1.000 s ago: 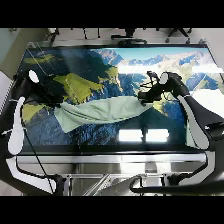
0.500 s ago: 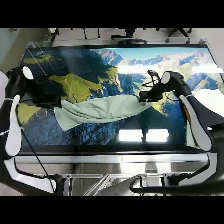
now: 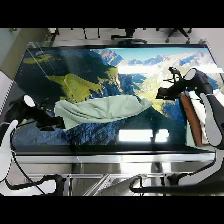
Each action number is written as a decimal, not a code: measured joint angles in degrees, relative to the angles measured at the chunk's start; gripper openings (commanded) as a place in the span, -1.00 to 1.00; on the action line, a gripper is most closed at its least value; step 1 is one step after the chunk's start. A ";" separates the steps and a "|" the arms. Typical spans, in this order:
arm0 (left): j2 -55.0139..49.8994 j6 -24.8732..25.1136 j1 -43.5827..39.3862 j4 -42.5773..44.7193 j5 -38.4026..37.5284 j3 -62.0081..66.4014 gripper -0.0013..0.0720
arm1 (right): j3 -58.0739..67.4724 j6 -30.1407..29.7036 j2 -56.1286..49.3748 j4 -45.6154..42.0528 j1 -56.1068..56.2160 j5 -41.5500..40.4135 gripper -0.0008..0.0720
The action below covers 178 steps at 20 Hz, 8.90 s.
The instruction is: Fold the shirts.
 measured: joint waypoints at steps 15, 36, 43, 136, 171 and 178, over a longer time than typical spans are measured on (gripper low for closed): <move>-9.64 3.34 0.17 -8.72 -2.80 9.11 -0.92 | 0.07 -12.50 -9.86 15.15 -1.95 1.09 0.40; 30.12 3.89 6.80 -29.66 -4.61 45.64 -0.92 | 17.05 -20.41 27.63 51.78 -13.09 5.29 -0.92; 36.65 2.86 17.70 -27.17 -3.61 55.95 -0.92 | 18.60 -20.63 41.13 46.27 -21.77 -2.69 -0.92; 19.34 -6.27 -0.68 -12.33 -6.25 -9.40 -0.92 | -31.78 -18.67 9.42 14.91 -8.83 4.61 -0.92; -22.91 -5.25 -4.37 -10.36 -8.66 44.35 0.96 | -14.27 -27.96 -1.11 27.19 -8.33 -14.36 0.43; -23.21 -6.69 -7.06 -12.68 -12.48 48.68 -0.93 | -13.94 -27.89 -5.09 29.20 -6.19 -11.08 -0.92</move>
